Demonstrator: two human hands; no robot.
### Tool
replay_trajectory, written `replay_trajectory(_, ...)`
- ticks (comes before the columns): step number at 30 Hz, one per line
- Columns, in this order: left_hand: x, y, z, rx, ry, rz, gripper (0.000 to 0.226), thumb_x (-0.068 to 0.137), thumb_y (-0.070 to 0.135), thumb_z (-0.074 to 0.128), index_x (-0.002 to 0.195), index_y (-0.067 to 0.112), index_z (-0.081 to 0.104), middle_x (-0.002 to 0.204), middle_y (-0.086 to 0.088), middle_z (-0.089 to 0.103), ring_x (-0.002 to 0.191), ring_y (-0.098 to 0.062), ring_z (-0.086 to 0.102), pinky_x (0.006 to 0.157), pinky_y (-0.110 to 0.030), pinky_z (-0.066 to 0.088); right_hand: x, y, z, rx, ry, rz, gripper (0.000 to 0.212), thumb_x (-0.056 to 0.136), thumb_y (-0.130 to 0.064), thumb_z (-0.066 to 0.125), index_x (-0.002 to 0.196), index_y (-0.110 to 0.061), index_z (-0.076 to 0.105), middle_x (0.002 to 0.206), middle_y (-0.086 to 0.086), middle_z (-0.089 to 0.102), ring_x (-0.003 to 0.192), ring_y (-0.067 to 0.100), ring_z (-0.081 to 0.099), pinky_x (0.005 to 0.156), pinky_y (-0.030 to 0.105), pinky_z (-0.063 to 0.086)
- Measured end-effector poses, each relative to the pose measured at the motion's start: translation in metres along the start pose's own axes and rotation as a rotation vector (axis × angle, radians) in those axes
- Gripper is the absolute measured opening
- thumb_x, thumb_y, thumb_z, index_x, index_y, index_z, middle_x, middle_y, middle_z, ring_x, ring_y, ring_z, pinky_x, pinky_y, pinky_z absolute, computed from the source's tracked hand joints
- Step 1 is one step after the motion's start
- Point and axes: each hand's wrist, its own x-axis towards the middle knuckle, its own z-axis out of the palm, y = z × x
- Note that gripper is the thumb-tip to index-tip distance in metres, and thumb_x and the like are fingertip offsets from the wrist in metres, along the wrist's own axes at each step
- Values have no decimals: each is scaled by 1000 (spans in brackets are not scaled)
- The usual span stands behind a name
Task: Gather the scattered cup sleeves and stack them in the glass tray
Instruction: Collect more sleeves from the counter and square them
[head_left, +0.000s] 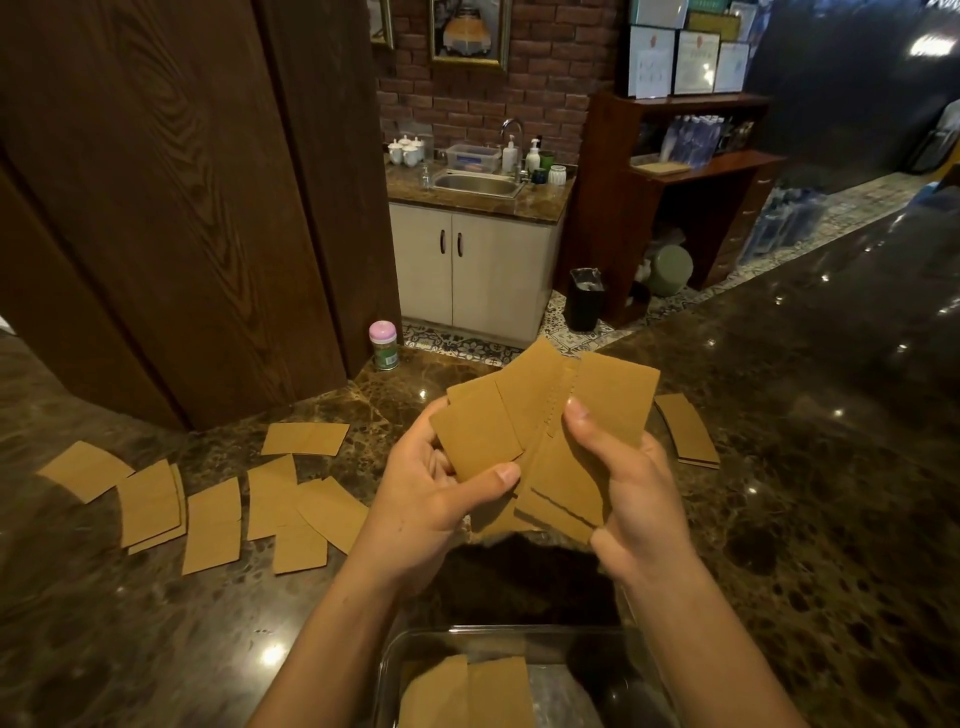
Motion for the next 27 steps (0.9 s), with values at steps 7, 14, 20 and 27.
replay_trajectory(7, -3, 7, -4, 25, -24, -31, 62, 81, -2, 74, 134, 20, 51, 120, -13, 72, 111, -32, 70, 86, -39, 59, -4, 8, 5, 95, 58, 11, 21, 83, -22, 74, 103, -25, 68, 87, -4, 82, 80, 13, 79, 78, 43, 60)
replay_trajectory(14, -20, -3, -7, 147, -158, -145, 52, 93, 0, 64, 139, 23, 50, 111, -20, 75, 104, -37, 72, 87, -49, 59, 6, -6, 1, 202, 24, -47, 40, 84, -24, 70, 123, -20, 71, 120, 9, 77, 111, 28, 73, 100, 53, 55)
replay_trajectory(20, -9, 4, -7, -119, 105, -97, 44, 96, 1, 55, 132, 27, 58, 117, -10, 75, 107, -30, 71, 79, -42, 59, 12, -20, -5, 80, -13, -16, 56, 83, -27, 72, 138, -17, 62, 129, 10, 73, 119, 29, 70, 98, 52, 56)
replay_trajectory(27, 0, 22, 5, -273, 38, -110, 35, 101, 23, 49, 134, 31, 58, 123, -1, 73, 108, -19, 71, 79, -38, 60, 12, -35, -10, -152, -51, 60, 43, 71, -30, 79, 112, -24, 68, 92, -4, 83, 79, 14, 79, 71, 38, 57)
